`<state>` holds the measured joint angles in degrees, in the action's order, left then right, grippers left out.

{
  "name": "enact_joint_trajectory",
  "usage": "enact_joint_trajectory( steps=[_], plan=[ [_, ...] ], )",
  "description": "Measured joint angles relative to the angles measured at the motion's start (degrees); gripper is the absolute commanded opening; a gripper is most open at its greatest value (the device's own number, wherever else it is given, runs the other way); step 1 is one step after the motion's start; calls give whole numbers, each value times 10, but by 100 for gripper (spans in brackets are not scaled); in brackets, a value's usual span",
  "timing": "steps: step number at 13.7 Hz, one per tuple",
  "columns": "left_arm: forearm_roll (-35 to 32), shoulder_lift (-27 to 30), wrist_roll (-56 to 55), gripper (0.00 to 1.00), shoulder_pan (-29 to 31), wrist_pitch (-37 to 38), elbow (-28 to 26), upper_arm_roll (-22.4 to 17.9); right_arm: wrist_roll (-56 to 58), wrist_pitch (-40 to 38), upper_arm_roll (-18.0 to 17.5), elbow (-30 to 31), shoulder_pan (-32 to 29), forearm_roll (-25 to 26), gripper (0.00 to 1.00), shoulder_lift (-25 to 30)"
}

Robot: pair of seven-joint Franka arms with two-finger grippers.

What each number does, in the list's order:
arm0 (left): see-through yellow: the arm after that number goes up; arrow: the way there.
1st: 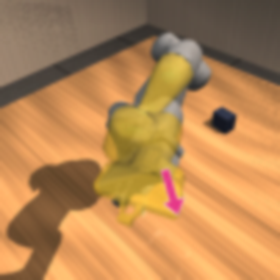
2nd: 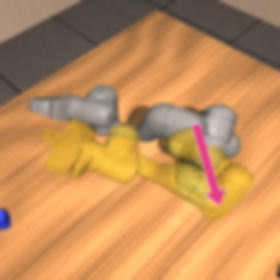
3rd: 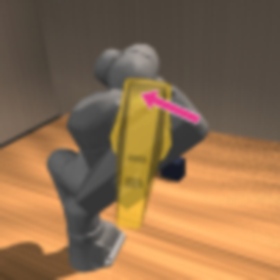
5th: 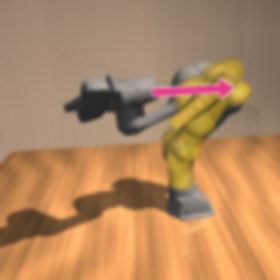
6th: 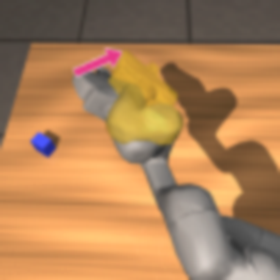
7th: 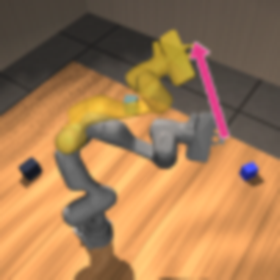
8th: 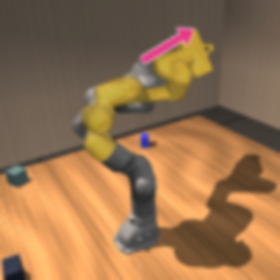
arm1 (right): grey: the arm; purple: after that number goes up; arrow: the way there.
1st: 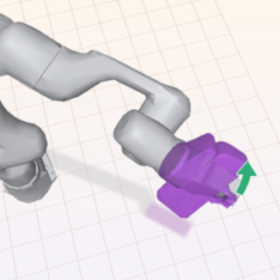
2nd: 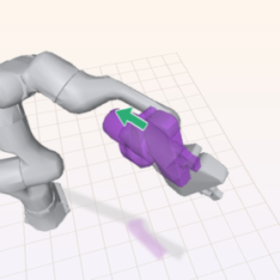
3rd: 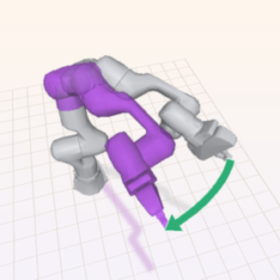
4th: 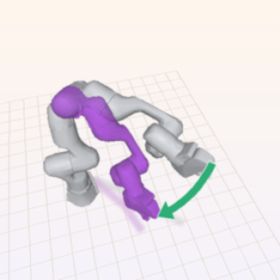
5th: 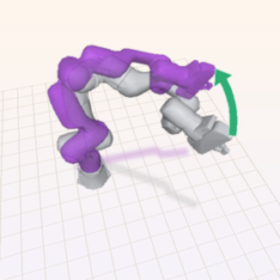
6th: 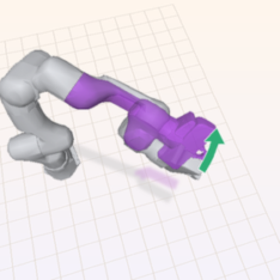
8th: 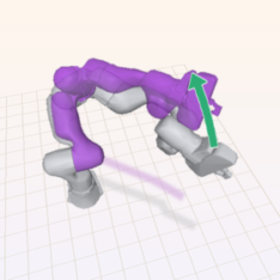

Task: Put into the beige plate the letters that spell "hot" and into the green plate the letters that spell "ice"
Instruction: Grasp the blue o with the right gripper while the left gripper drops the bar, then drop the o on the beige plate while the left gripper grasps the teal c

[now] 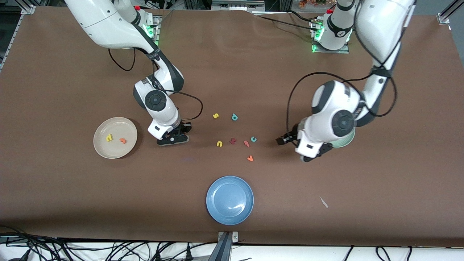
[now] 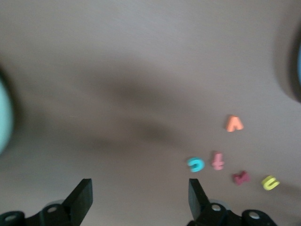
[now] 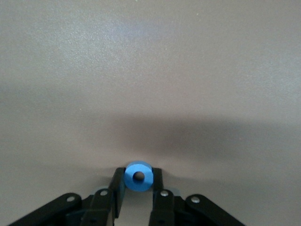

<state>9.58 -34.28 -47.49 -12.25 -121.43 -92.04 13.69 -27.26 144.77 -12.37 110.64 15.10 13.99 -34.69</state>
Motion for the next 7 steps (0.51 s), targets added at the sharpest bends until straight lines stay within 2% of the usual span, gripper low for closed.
enact_joint_trajectory(
  steps=[1, 3, 4, 5, 7],
  plan=[
    [0, -14, -12, 89, -19, -27, 0, 0, 0, 0, 0, 0, 0, 1, 8, 0],
    [0, -41, -33, 77, -52, -80, 0, -1, 6, 0, 1, -1, 0, 4, 8, 1],
    [0, -54, -43, 61, -67, -107, 0, -2, 14, -1, 4, -4, 0, 5, 8, 2],
    [0, -64, -53, 51, -77, -127, 0, -3, 27, -8, 10, -6, -1, 5, 9, 7],
    [0, -77, -56, 51, -86, -136, 1, -4, 72, -40, 22, -10, -15, 6, 9, 26]
  ],
)
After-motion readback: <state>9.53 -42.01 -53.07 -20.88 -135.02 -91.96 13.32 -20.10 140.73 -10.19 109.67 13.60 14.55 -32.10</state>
